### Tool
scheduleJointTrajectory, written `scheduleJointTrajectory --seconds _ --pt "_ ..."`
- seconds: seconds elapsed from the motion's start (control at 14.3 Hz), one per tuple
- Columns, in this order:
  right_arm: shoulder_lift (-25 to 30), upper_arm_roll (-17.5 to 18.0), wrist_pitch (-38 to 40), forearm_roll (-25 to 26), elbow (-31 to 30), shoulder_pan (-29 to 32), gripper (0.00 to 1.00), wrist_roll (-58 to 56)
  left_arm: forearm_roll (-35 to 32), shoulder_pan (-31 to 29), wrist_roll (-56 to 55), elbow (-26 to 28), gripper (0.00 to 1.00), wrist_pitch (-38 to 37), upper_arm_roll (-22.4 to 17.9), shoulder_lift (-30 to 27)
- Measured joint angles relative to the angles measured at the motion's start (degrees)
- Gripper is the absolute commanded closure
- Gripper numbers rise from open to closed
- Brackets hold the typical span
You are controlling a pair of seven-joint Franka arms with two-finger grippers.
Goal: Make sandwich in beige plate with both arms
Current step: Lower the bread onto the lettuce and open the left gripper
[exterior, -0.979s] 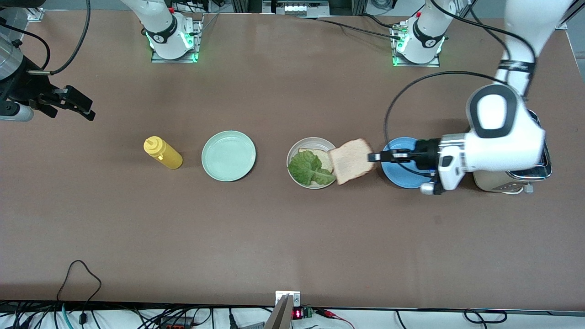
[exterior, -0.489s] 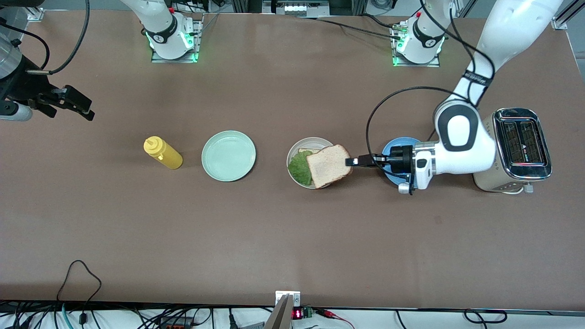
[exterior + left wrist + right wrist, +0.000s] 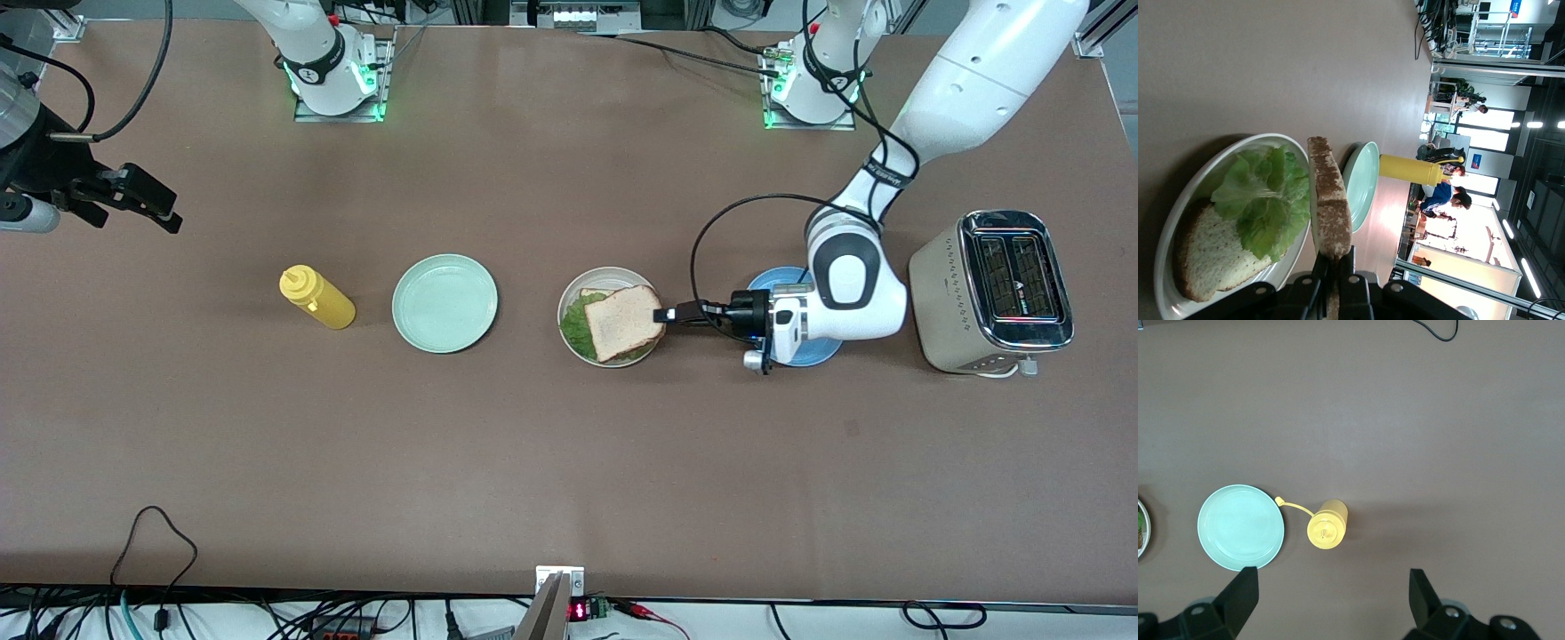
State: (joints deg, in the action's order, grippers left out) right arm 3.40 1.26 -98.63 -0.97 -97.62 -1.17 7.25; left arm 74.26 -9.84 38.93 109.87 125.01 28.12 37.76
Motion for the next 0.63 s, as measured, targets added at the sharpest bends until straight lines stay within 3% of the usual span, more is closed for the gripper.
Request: scheduleJointTrajectory --seconds 0.21,0.35,0.42,0.49,0.56,0.63 --pt "0.2 0.0 0.0 0.0 0.0 0.0 0.0 0.0 3.0 2.8 0.7 0.0 0.95 2.1 0.1 0.7" --pt "0.2 0.0 0.0 0.0 0.0 0.0 0.0 0.0 3.4 3.6 0.7 0.0 0.83 3.2 0.2 1.0" --pt "0.2 0.0 0.0 0.0 0.0 0.0 0.0 0.0 3.4 3.6 0.8 0.0 0.7 3.3 0.1 1.2" --pt "0.2 0.0 0.0 0.0 0.0 0.0 0.0 0.0 3.4 3.6 0.8 0.0 0.38 3.4 0.1 1.3" --pt "0.2 0.0 0.0 0.0 0.0 0.0 0.0 0.0 3.4 3.6 0.8 0.0 0.0 3.4 0.0 1.4" --pt "0.2 0.0 -0.1 0.0 0.0 0.0 0.0 0.0 3.4 3.5 0.8 0.1 0.0 3.4 0.0 1.4"
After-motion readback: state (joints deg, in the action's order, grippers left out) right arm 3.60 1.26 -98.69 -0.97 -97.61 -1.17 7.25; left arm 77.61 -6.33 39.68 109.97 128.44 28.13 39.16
